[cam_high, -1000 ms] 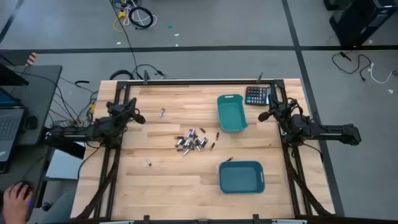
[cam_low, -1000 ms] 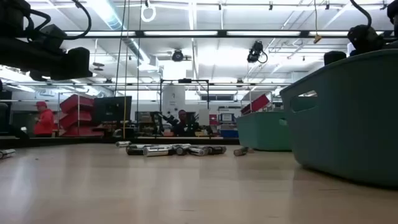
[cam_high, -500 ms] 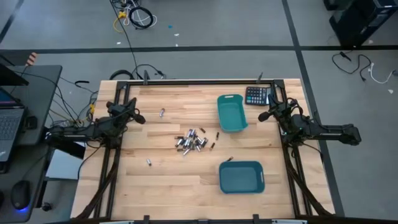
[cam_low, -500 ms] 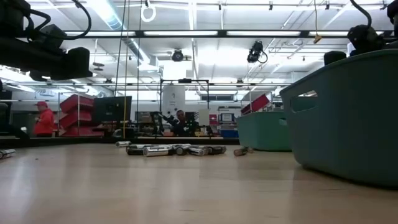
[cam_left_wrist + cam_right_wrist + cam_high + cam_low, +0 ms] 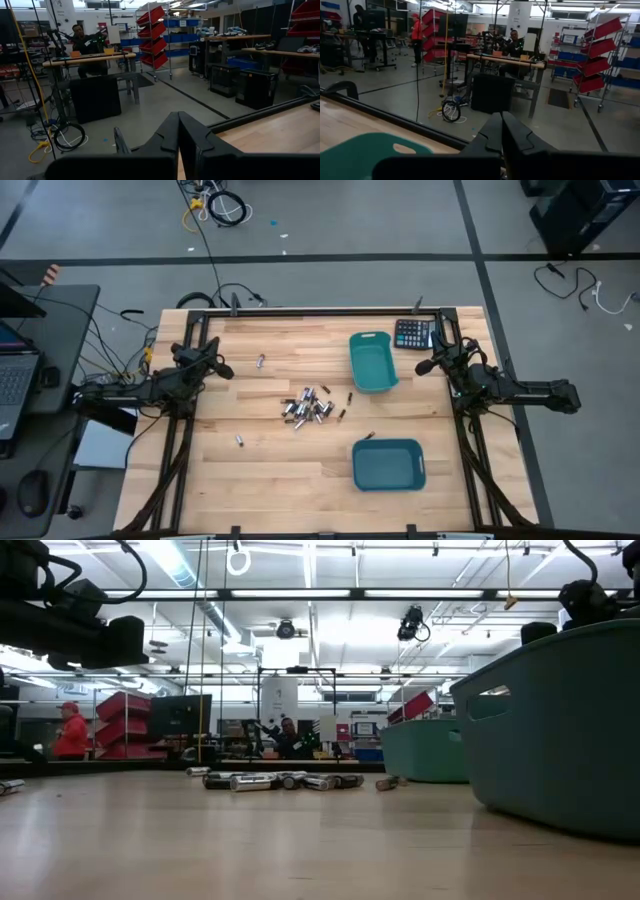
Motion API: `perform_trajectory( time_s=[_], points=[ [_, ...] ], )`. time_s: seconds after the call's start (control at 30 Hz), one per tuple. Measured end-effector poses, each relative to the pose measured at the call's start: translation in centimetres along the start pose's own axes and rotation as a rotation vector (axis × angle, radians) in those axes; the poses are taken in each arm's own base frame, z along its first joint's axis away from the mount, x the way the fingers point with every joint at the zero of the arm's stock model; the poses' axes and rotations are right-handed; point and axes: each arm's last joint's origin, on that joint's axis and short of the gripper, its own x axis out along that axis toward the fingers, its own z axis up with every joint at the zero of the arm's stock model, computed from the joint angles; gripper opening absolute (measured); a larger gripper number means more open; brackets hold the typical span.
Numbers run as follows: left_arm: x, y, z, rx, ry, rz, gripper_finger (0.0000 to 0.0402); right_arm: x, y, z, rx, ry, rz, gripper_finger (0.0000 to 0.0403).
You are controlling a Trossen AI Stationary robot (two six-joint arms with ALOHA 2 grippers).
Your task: Sort batteries
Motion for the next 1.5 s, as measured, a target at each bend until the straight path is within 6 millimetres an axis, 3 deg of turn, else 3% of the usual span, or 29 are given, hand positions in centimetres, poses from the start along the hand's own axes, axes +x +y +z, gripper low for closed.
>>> perform_trajectory(
  time_s=[1.5],
  points=[
    [-0.01, 0.05, 0.45, -0.052, -0.023, 0.002, 0.0009, 0.0, 0.0, 0.0, 0.0, 0.0, 0.0, 0.0]
  ],
)
